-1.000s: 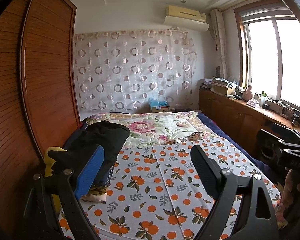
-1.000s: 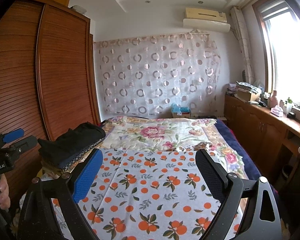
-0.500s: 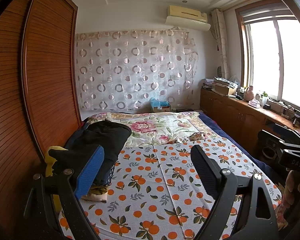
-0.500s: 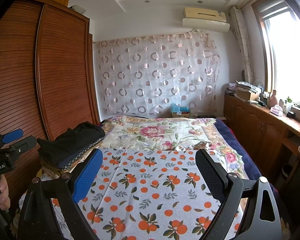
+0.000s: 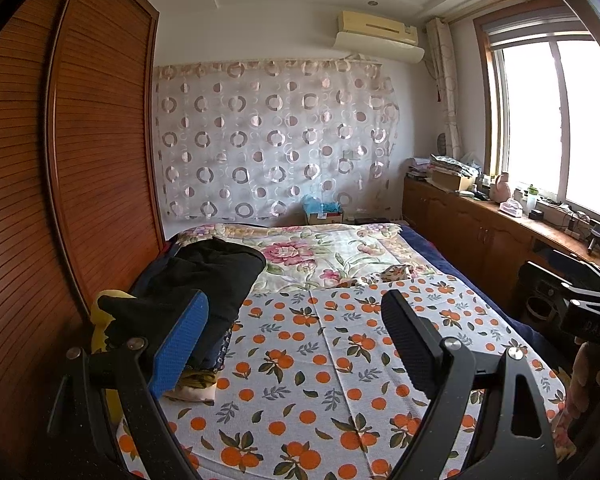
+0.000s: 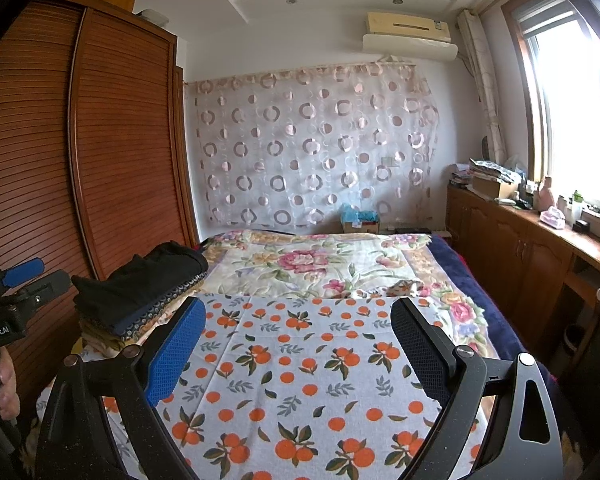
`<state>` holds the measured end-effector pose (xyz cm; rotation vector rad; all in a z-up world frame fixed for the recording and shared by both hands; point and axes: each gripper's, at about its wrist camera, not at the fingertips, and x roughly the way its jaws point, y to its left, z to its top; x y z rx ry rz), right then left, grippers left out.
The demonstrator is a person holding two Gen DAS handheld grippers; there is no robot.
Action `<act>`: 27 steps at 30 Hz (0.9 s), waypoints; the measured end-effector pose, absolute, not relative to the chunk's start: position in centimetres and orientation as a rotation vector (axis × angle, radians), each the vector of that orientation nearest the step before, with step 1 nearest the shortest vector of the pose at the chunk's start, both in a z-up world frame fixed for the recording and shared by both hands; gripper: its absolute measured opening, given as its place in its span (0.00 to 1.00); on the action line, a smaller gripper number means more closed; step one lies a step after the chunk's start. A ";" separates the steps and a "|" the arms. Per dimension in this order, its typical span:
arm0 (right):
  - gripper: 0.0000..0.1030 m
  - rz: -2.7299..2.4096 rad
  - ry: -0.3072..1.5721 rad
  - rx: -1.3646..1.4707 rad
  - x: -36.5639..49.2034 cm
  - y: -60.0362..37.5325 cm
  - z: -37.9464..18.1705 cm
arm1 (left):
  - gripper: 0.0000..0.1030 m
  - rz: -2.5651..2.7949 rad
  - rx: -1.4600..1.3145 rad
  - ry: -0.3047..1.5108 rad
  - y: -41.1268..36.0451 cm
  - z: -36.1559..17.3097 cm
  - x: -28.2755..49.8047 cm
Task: Fold small clothes
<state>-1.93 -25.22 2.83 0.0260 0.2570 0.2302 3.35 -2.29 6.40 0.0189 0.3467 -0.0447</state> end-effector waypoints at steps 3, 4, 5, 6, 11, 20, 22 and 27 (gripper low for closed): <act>0.92 0.231 0.257 0.027 -2.0 -25.2 2.7 | 0.86 -0.042 0.020 0.346 -2.3 6.4 3.3; 0.92 0.231 0.257 0.026 -2.0 -25.2 2.7 | 0.86 -0.042 0.020 0.347 -2.3 6.4 3.3; 0.92 0.230 0.256 0.026 -2.0 -25.2 2.8 | 0.86 -0.042 0.019 0.347 -2.3 6.4 3.3; 0.92 0.230 0.257 0.027 -2.0 -25.1 2.7 | 0.86 -0.042 0.019 0.347 -2.3 6.4 3.3; 0.92 0.229 0.256 0.026 -2.0 -25.1 2.7 | 0.86 -0.043 0.019 0.346 -2.3 6.3 3.3; 0.92 0.230 0.255 0.025 -2.0 -25.2 2.6 | 0.86 -0.043 0.019 0.346 -2.3 6.3 3.3; 0.92 0.233 0.256 0.027 -1.9 -25.3 2.7 | 0.86 -0.043 0.019 0.345 -2.3 6.3 3.3; 0.92 0.230 0.254 0.025 -1.9 -25.3 2.7 | 0.86 -0.044 0.019 0.346 -2.3 6.2 3.3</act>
